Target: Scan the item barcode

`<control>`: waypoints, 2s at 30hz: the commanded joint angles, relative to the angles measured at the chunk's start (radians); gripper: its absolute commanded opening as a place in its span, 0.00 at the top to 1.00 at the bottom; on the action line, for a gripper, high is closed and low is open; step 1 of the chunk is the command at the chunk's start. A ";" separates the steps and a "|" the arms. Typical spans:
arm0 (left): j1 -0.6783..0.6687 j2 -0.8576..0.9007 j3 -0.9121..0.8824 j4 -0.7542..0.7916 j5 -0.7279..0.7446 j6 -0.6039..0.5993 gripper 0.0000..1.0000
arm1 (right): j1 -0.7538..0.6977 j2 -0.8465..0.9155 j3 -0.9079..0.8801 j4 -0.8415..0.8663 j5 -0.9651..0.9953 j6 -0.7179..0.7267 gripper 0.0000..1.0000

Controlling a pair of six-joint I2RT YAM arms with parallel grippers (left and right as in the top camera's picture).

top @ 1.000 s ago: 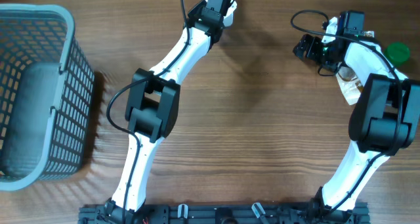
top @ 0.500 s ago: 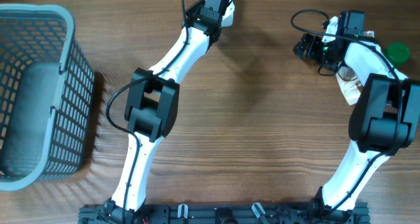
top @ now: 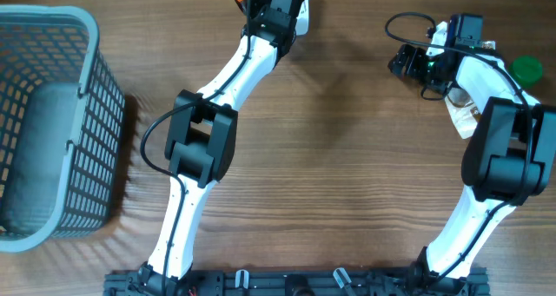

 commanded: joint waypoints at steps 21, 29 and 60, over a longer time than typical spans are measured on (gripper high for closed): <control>-0.119 -0.397 0.009 -0.512 0.672 -1.009 0.96 | -0.066 -0.855 -0.065 -0.145 -0.121 -0.016 0.00; -0.132 -0.351 0.008 -0.480 1.191 -1.096 0.96 | -0.145 -1.252 -0.064 -0.368 -0.069 0.006 0.00; -0.389 -0.039 0.007 -0.391 0.895 -1.283 0.00 | -0.145 -1.259 0.029 -0.541 -0.095 0.039 0.00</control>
